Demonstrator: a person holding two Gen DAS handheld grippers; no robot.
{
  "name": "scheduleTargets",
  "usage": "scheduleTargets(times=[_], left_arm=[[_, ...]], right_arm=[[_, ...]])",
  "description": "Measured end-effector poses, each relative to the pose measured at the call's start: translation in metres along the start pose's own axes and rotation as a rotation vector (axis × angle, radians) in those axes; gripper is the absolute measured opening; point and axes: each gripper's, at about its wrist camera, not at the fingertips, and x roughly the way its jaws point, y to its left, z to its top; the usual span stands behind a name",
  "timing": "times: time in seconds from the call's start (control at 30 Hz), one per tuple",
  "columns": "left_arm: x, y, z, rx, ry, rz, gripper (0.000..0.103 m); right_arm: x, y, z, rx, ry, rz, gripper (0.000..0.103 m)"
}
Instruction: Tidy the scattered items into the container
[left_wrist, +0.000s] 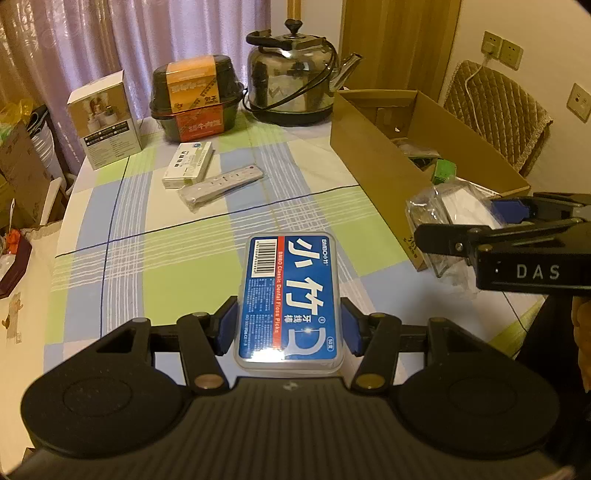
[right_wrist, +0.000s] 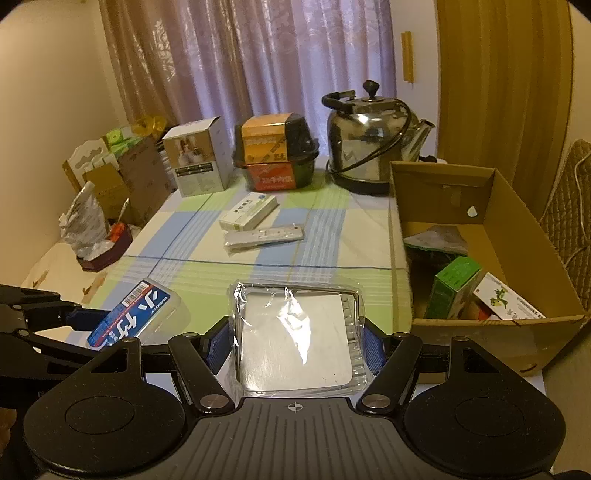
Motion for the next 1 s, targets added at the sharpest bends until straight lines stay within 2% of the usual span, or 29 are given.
scheduleTargets(times=[1.0], left_arm=[[0.011, -0.035, 0.018, 0.059, -0.003, -0.044, 0.051]], right_arm=[[-0.014, -0.046, 0.001, 0.085, -0.027, -0.059, 0.072]])
